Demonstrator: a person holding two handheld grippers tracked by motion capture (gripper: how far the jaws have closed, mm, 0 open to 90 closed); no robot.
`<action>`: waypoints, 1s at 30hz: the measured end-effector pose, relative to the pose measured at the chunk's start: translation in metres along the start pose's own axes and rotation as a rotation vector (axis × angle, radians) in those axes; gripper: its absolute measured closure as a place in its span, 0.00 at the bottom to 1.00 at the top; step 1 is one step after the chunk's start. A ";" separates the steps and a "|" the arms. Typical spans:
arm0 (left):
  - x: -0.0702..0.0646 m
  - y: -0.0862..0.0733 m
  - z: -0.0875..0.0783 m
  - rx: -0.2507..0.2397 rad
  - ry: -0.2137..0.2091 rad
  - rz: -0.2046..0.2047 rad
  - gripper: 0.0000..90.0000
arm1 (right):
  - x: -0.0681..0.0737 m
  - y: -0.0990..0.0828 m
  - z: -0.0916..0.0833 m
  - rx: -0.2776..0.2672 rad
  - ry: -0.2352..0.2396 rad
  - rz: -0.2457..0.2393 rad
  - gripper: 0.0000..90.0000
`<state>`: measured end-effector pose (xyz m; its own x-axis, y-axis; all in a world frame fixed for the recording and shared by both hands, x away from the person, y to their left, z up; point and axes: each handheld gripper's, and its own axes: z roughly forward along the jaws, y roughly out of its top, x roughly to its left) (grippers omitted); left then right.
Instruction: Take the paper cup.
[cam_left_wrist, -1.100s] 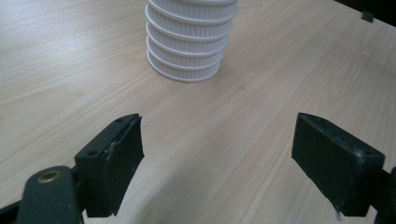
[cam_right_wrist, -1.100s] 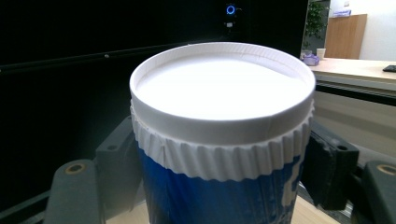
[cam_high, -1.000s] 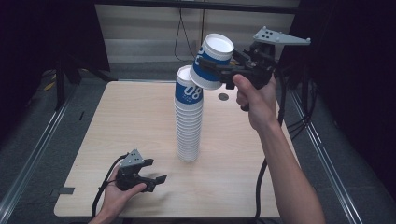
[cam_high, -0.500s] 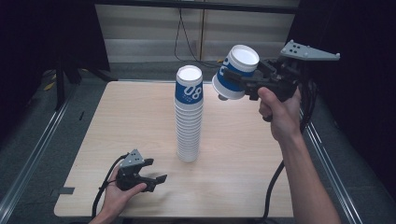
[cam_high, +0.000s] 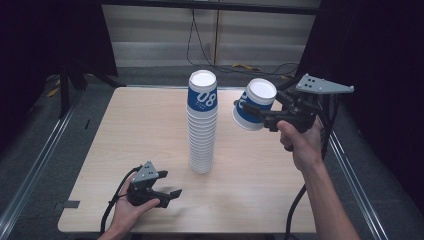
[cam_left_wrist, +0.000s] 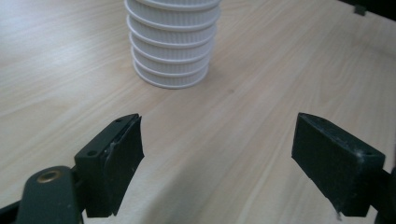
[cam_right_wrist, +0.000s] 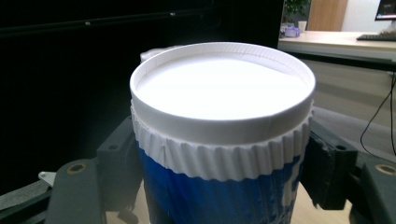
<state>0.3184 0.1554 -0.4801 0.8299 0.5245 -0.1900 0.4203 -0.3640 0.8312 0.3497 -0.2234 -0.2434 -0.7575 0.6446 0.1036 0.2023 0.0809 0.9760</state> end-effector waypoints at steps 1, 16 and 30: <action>-0.001 0.000 0.001 0.005 -0.012 0.001 0.18 | 0.000 -0.007 0.000 0.011 0.010 0.002 0.29; 0.010 0.012 0.003 -0.027 0.004 -0.063 0.18 | 0.000 -0.063 0.009 0.062 0.031 0.018 0.29; -0.002 0.041 0.010 -0.051 0.037 0.066 0.19 | 0.014 -0.109 0.032 0.111 0.114 0.045 0.29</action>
<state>0.3380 0.1316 -0.4509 0.8404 0.5294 -0.1155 0.3453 -0.3589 0.8671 0.3364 -0.1990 -0.3544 -0.8102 0.5596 0.1742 0.3004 0.1414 0.9433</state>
